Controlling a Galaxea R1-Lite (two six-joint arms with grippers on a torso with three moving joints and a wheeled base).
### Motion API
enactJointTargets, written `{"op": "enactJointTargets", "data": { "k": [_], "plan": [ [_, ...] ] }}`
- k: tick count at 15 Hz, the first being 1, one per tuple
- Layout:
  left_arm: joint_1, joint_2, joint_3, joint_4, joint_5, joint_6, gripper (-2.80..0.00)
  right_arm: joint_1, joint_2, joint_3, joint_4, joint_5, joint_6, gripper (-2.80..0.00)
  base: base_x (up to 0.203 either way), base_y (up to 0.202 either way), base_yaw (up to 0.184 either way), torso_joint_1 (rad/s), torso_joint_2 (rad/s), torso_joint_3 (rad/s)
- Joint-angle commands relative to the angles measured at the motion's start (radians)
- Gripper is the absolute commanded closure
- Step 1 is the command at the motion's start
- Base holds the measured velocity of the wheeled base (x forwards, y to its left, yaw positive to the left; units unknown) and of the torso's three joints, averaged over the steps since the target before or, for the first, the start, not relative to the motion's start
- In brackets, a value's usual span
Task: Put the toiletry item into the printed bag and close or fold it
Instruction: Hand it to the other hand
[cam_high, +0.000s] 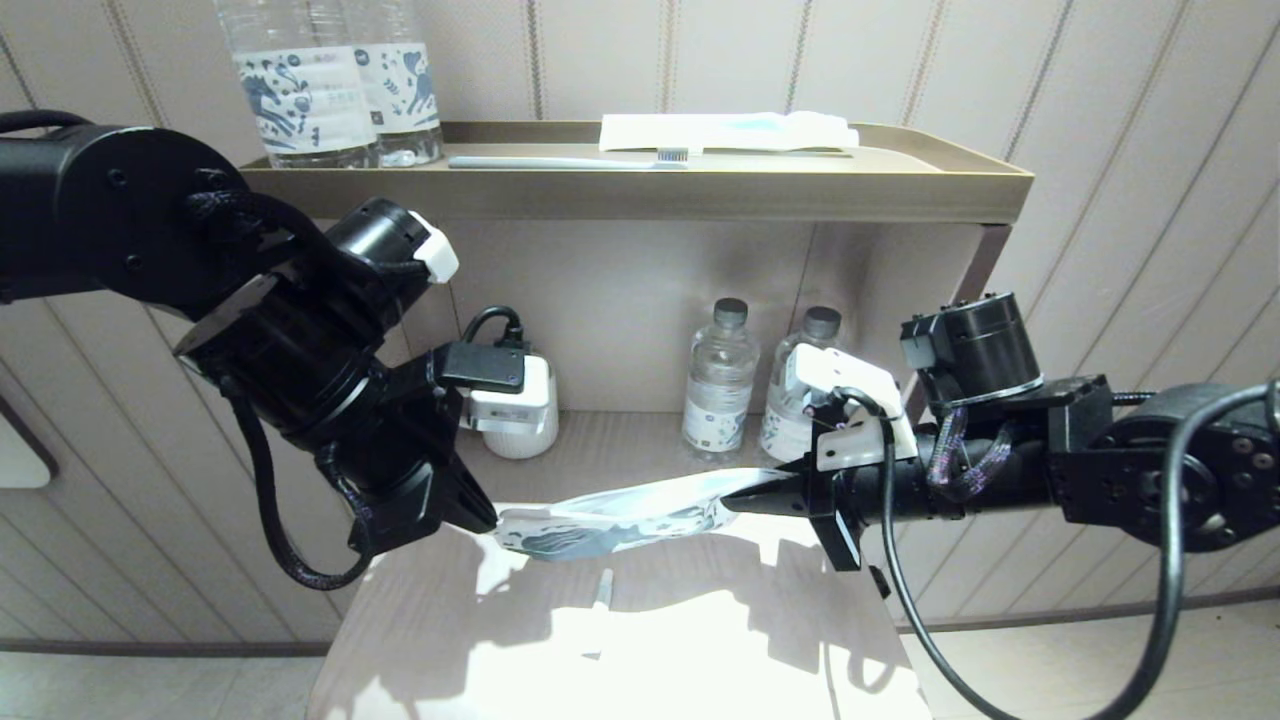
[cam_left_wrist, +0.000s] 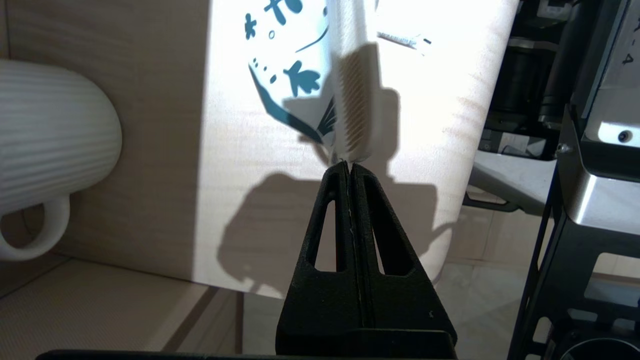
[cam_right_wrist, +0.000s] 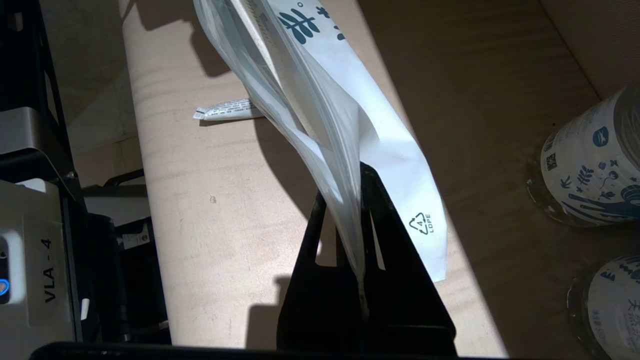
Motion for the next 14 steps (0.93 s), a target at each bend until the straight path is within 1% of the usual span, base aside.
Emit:
{"op": "enactJointTargets", "data": {
  "k": [1,3,4,6,9,14],
  "plan": [
    [-0.013,0.012,-0.005,0.006,-0.001,0.006,0.0,0.002,0.004,0.002,-0.002,0.004,-0.003,0.0,0.0,0.0,0.0,0.0,0.0,0.0],
    [-0.031,0.021,-0.011,-0.004,-0.001,0.006,0.0,0.007,0.004,0.007,-0.002,0.003,-0.003,0.0,0.0,0.0,0.0,0.0,0.0,0.0],
    [-0.037,0.028,-0.012,-0.027,0.004,0.006,0.0,0.007,0.004,0.007,-0.002,0.004,-0.003,0.0,0.0,0.0,0.0,0.0,0.0,0.0],
    [-0.056,0.039,-0.012,-0.057,0.031,0.007,0.0,0.007,0.004,0.01,-0.002,0.003,-0.003,0.0,0.0,0.0,0.0,0.0,0.0,0.0],
    [-0.057,0.034,0.001,-0.056,0.032,0.006,0.0,0.004,0.001,0.004,-0.002,0.003,-0.003,0.0,0.0,0.0,0.0,0.0,0.0,0.0],
    [-0.006,-0.017,0.053,-0.054,0.036,0.006,0.0,-0.004,-0.007,0.0,-0.002,0.003,-0.003,0.0,0.0,0.0,0.0,0.0,0.0,0.0]
  ]
}}
